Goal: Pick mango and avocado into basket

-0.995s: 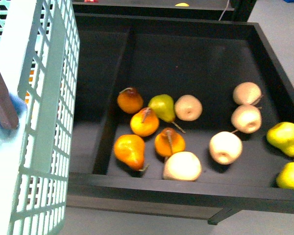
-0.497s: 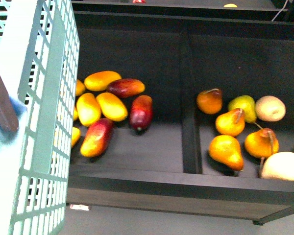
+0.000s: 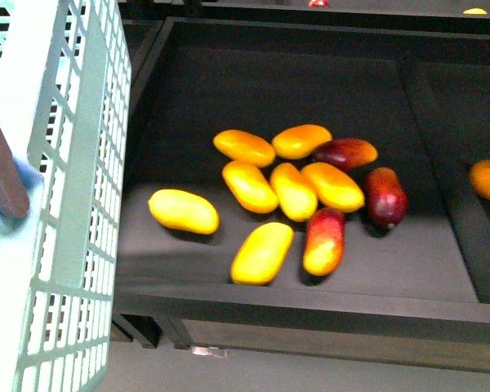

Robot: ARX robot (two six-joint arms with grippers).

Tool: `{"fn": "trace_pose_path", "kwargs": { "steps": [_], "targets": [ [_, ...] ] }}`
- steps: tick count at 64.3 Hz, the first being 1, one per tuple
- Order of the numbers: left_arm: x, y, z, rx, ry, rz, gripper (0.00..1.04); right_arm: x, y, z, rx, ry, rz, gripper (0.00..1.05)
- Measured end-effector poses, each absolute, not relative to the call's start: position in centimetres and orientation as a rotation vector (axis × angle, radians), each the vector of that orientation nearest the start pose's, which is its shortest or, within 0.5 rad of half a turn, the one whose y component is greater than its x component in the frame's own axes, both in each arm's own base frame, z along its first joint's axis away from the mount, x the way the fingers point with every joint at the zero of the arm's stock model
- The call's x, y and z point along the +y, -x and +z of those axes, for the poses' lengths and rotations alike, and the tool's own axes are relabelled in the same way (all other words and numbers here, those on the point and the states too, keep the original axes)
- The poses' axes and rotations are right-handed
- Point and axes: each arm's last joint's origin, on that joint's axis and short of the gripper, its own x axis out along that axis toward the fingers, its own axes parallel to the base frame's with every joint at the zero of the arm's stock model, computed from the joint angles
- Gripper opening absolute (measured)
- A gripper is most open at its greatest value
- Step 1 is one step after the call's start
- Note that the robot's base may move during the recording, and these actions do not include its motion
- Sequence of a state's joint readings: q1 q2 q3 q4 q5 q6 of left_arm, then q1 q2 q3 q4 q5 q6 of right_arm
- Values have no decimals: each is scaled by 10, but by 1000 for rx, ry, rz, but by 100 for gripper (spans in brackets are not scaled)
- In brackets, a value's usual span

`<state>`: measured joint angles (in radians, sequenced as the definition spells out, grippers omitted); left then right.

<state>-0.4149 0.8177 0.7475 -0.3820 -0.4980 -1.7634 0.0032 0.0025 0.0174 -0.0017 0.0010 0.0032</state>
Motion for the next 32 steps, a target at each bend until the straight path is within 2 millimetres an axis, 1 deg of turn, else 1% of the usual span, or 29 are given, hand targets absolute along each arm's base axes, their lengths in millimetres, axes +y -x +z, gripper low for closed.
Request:
{"fn": "trace_pose_path", "kwargs": {
  "steps": [32],
  "targets": [
    [-56,-163,298,214,1536,405,15,0,-97,169,-13,-3,3,96]
  ]
}}
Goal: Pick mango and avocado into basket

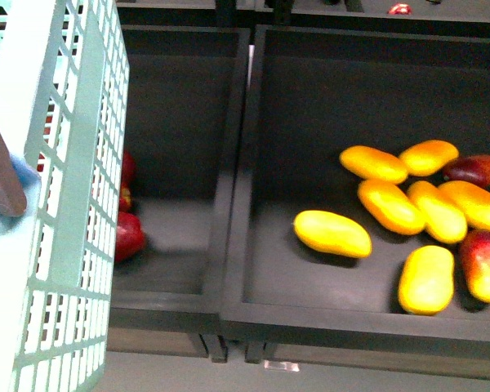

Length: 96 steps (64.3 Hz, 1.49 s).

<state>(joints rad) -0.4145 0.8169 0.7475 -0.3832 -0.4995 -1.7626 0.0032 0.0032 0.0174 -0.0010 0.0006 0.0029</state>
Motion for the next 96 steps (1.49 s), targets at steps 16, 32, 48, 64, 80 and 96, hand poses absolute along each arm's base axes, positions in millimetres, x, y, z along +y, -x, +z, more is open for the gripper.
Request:
{"fn": "trace_pose_path", "kwargs": {
  "steps": [16,32,48,64,80,96],
  "targets": [
    [-57,-163,298,216,1535,406,15,0,-97,169,-14,-3,4,96],
    [-57,-163,298,219,1536,404,15,0,-97,169,-14,-3,3,96],
    [-56,-163,298,208,1529,412,15,0,-97,169,-13,-2,10,96],
    [-71,-190,297,532,1140,375,15,0,-97,169,-12,-3,5,96],
    [-142,-269,298,656,1007,226,15,0,-97,169,-13,-3,2,96],
    [-234,-315,292,830,865,5,15,0,-97,169,-13,-3,2,96]
  ]
}}
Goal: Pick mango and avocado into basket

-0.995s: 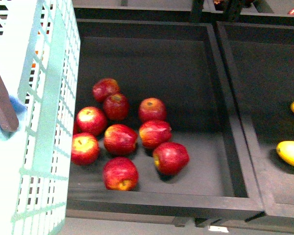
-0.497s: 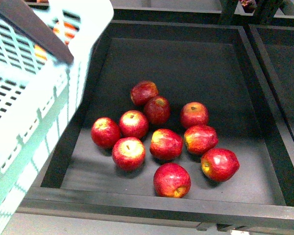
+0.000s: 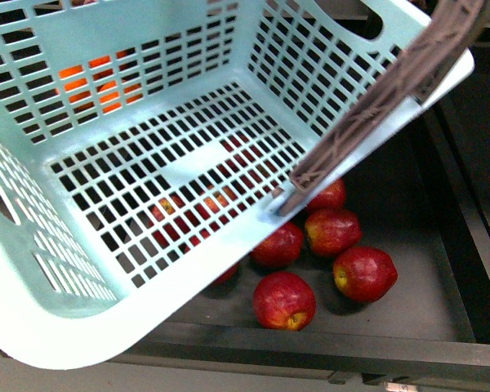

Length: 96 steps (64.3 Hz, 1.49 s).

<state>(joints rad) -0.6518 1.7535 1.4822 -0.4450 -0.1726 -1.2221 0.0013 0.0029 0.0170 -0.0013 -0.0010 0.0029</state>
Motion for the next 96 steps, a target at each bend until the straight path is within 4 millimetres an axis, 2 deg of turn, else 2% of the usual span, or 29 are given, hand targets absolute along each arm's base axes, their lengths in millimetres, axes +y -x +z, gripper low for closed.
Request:
{"fn": "trace_pose_path", "kwargs": {
  "steps": [7,14,38,41,46,48,53,58,61,64,70,79,81,88,96],
  "targets": [
    [-255,-317,289,878,808,-72,15,0,-97,169,-13,-3,2,96],
    [-265,-313,291,891,768,-137,15,0,-97,169,-13,-3,2,96],
    [-266,-313,296,868,749,-153,15,0,-97,169,-10,-6,4,96],
    [-266,-314,296,866,748,-151,15,0,-97,168,97,-63,51,96],
    [-266,-314,296,865,747,-150,15,-4,-99,168,390,-254,54,96],
    [-266,-314,296,867,747,-153,15,-6,-100,168,428,-297,39,96],
    [-266,-313,296,873,748,-160,15,-14,-105,171,456,-397,5,96],
    [-266,-313,296,876,749,-162,15,-26,-112,184,405,-443,-34,96],
    [-266,-313,296,875,749,-162,15,-38,-119,195,357,-460,-87,96],
    [-267,-313,296,873,747,-161,15,-58,-131,208,295,-471,-180,96],
    [-266,-313,296,873,747,-159,15,-81,-151,213,278,-506,-286,96],
    [-266,-314,296,868,744,-155,15,-114,-193,189,361,-605,-431,96],
    [-266,-314,296,869,745,-156,15,-123,-206,175,408,-637,-475,96],
    [-266,-314,296,873,746,-161,15,-147,-234,139,535,-754,-595,96],
    [-266,-314,296,873,746,-161,15,-175,-252,95,640,-928,-758,96]
  ]
}}
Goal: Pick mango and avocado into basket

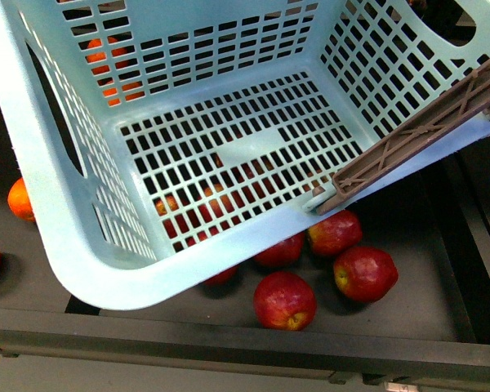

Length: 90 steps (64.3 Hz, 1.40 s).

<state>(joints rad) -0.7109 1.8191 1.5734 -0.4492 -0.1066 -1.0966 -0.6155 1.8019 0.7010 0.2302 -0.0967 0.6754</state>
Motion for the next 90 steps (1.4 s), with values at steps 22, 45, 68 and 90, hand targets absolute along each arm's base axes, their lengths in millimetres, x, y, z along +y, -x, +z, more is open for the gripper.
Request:
{"fn": "trace_pose_path", "kwargs": {
  "steps": [22,45,68,90],
  "targets": [
    [-266,-314,296,872,745,-159,15,-207,-271,36,727,-1217,-1030,96],
    [-266,-314,296,872,745,-159,15,-203,-290,-2,799,-1241,-1121,96],
    [-266,-314,296,871,745,-159,15,-215,-325,-15,797,-1237,-1117,96],
    [-266,-314,296,872,746,-160,15,-230,-353,-34,801,-1229,-1116,96]
  ]
}}
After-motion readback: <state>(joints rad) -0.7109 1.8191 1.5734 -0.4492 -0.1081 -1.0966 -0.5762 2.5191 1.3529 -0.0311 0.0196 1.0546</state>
